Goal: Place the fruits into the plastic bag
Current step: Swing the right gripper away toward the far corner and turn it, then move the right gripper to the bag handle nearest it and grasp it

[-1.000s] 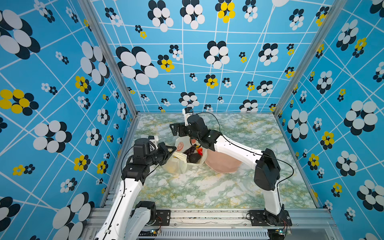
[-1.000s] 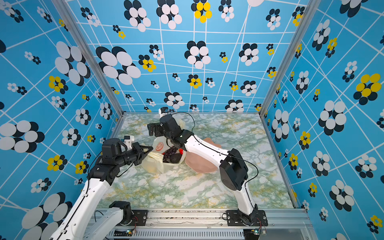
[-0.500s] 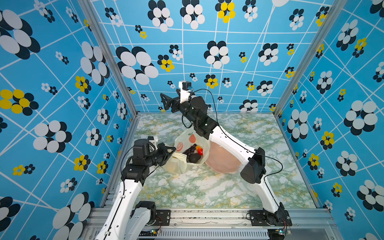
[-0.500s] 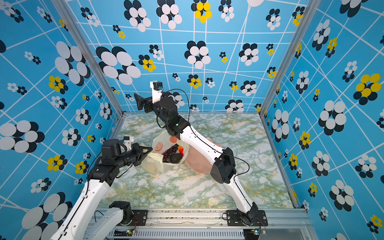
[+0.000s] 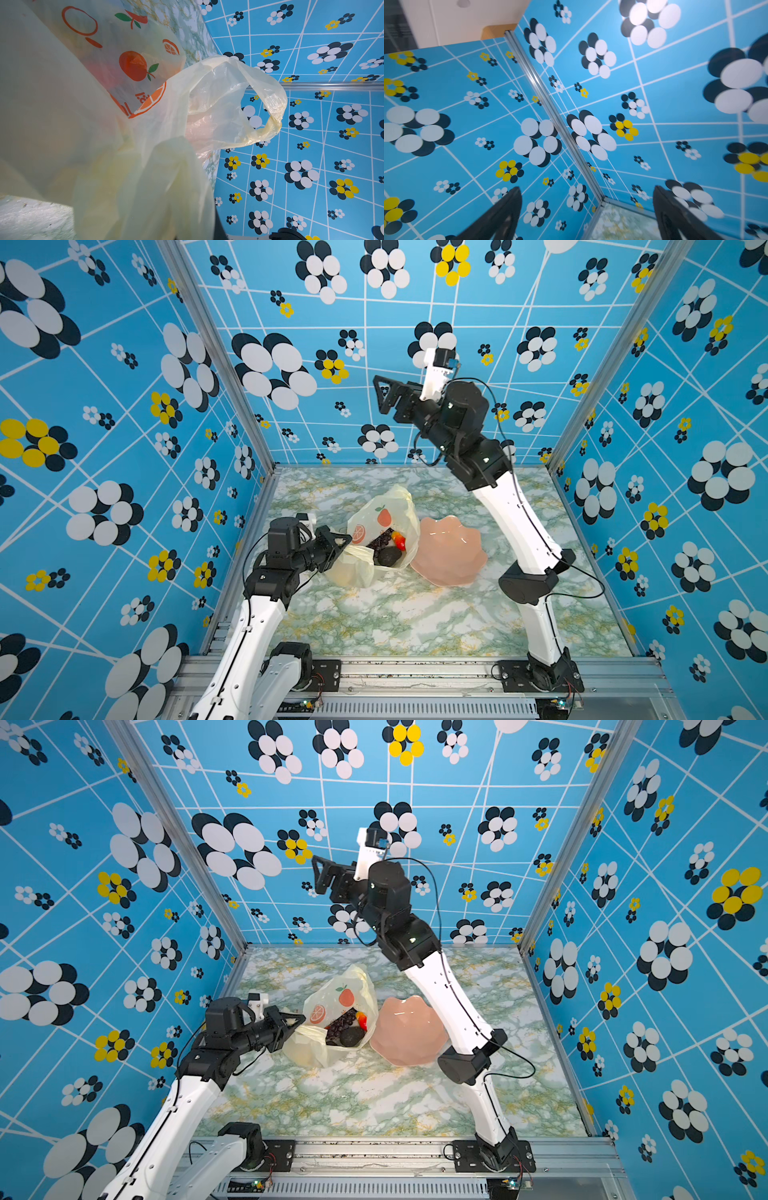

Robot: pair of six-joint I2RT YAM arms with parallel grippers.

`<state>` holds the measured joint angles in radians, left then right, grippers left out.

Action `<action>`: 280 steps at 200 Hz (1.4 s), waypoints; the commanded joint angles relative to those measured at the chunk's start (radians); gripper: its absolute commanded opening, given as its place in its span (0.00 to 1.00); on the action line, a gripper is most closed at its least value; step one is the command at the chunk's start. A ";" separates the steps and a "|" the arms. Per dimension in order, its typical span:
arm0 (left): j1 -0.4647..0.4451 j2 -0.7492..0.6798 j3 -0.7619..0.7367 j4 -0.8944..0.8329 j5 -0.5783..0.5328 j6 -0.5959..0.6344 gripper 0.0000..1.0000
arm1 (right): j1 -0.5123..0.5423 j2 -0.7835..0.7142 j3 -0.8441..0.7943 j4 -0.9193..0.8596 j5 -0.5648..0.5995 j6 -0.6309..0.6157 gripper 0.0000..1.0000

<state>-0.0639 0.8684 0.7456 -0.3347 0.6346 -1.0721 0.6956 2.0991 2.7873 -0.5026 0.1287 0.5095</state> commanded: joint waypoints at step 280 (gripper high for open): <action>-0.053 0.042 0.026 0.011 -0.017 -0.003 0.00 | -0.309 -0.467 -1.285 0.126 -1.088 0.282 0.64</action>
<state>-0.1120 0.9253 0.7967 -0.3599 0.6270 -1.0534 0.3626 1.5764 1.4410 -0.4435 -0.9195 0.7807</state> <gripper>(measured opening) 0.041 0.648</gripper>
